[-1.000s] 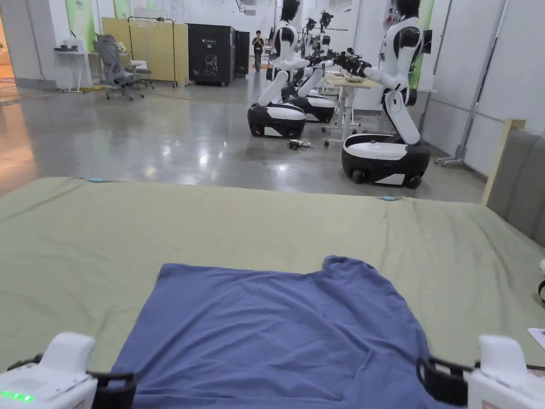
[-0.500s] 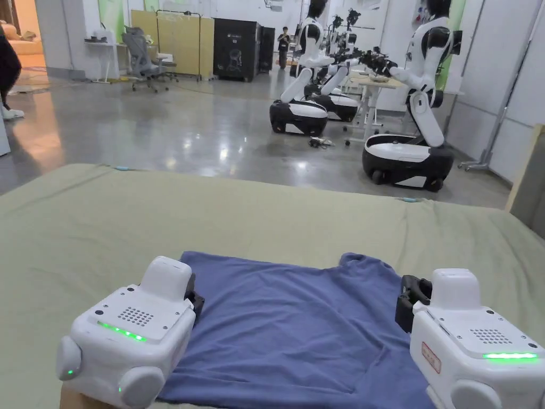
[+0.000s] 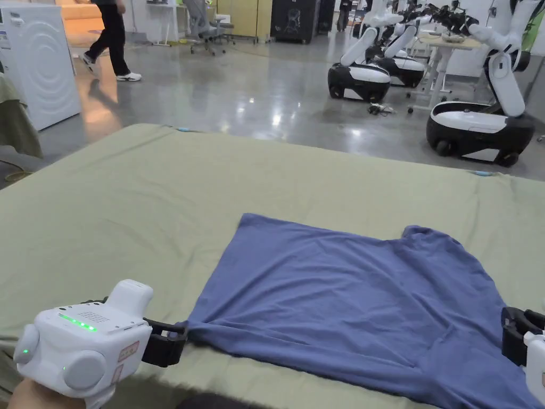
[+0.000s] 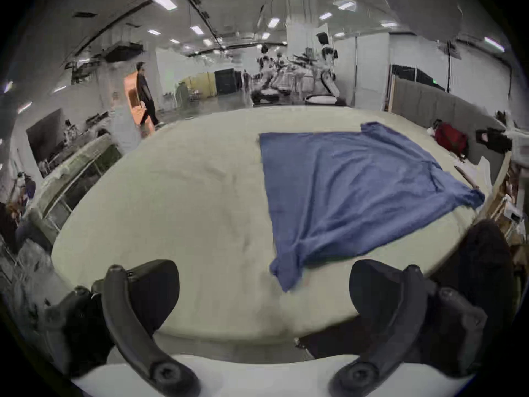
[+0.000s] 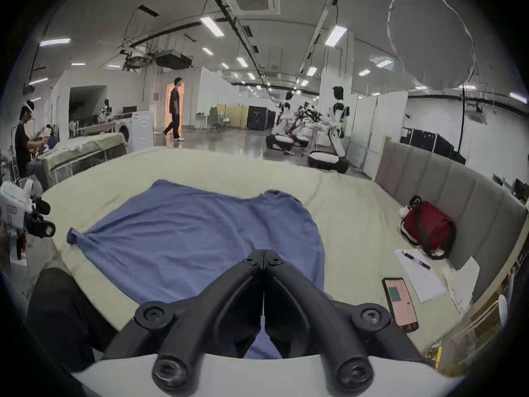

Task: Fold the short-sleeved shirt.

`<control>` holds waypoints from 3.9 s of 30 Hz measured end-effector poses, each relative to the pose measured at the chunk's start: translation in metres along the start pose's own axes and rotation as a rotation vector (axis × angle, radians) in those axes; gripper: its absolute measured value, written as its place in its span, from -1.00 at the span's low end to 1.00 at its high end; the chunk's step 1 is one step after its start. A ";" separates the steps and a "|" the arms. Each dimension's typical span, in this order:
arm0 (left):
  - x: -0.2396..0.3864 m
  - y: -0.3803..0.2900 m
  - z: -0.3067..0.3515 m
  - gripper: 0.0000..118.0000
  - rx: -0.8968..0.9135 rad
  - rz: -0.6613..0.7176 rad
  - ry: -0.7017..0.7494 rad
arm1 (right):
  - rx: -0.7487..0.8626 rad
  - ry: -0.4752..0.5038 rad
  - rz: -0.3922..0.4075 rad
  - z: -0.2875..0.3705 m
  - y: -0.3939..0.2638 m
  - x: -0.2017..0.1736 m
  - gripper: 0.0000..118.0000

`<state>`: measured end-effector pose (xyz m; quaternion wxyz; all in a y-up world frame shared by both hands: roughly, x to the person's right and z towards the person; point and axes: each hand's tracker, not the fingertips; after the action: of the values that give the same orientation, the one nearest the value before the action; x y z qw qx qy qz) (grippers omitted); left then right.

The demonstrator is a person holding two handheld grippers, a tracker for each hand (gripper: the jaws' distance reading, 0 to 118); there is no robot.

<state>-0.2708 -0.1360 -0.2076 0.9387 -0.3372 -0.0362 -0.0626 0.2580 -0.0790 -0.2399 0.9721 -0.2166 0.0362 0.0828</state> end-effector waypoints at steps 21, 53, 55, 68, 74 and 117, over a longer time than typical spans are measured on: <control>0.034 0.022 -0.051 -1.00 -0.119 -0.050 -0.045 | -0.245 0.000 -0.215 -0.003 -0.077 0.074 0.58; 0.029 0.200 -0.240 -1.00 -0.303 -0.013 0.040 | -0.524 -0.003 -0.241 -0.248 0.046 0.096 -0.83; 0.026 0.195 -0.241 -1.00 -0.277 0.054 -0.001 | -0.526 -0.006 -0.253 -0.253 0.036 0.096 -0.83; 0.072 0.134 -0.033 0.87 0.369 0.027 -0.010 | 0.163 -0.027 -0.107 -0.043 0.036 0.023 0.43; 0.068 0.094 -0.003 -0.58 0.258 0.002 0.092 | 0.123 -0.049 -0.110 -0.011 0.017 -0.001 -0.91; 0.028 0.146 -0.155 -0.92 -0.087 0.065 0.014 | -0.321 0.029 -0.184 -0.160 0.005 0.095 -0.80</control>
<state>-0.2179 -0.1255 -0.4152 0.9249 -0.3782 -0.0160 -0.0359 0.3447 -0.1286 -0.3964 0.9279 -0.3725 0.0166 -0.0047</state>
